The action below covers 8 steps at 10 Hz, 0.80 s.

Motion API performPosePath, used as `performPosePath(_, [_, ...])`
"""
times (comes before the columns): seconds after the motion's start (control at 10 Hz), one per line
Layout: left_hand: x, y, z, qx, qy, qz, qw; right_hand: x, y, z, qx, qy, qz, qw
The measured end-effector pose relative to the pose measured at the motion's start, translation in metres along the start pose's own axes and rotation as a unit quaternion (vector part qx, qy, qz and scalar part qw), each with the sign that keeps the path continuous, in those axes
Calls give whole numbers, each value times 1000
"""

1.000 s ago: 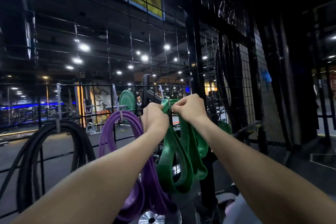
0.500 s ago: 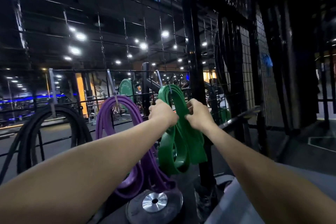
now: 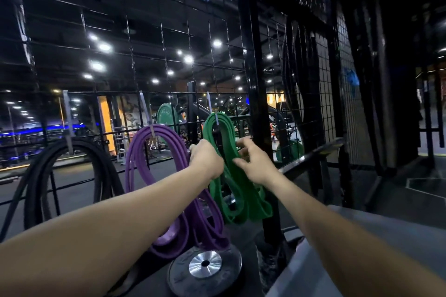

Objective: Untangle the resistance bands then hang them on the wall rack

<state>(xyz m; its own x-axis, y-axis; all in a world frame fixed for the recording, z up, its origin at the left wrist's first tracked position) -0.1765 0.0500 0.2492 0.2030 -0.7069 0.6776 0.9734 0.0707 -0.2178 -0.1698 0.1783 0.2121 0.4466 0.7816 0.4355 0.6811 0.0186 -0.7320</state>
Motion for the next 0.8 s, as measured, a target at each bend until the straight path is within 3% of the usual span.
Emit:
performPosePath(0.2, [-1,21,-5,-164,-60,110,978,3,4,10,-35,10,20,999])
performPosePath(0.3, [-6,27,-6,-249,-156,176,940,0,8,12,-66,54,-25,996])
performPosePath(0.6, [-9,40,-3,-286,-375,168,866,1,19,7,-103,210,-127,964])
performPosePath(0.7, [3,50,-18,-308,-393,182,847,6,42,-7,-124,206,-109,965])
performPosePath(0.8, [20,63,-33,-319,-366,179,856,14,63,-32,-121,192,-75,971])
Point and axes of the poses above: each hand's wrist, its own y-axis away from the middle knuckle, its own x-axis out of the back of the hand, z = x × y, the point moved 1 cm from there along -y, towards the middle knuckle, and after that the axes turned 13 degrees about x, right-handed, at the moved point
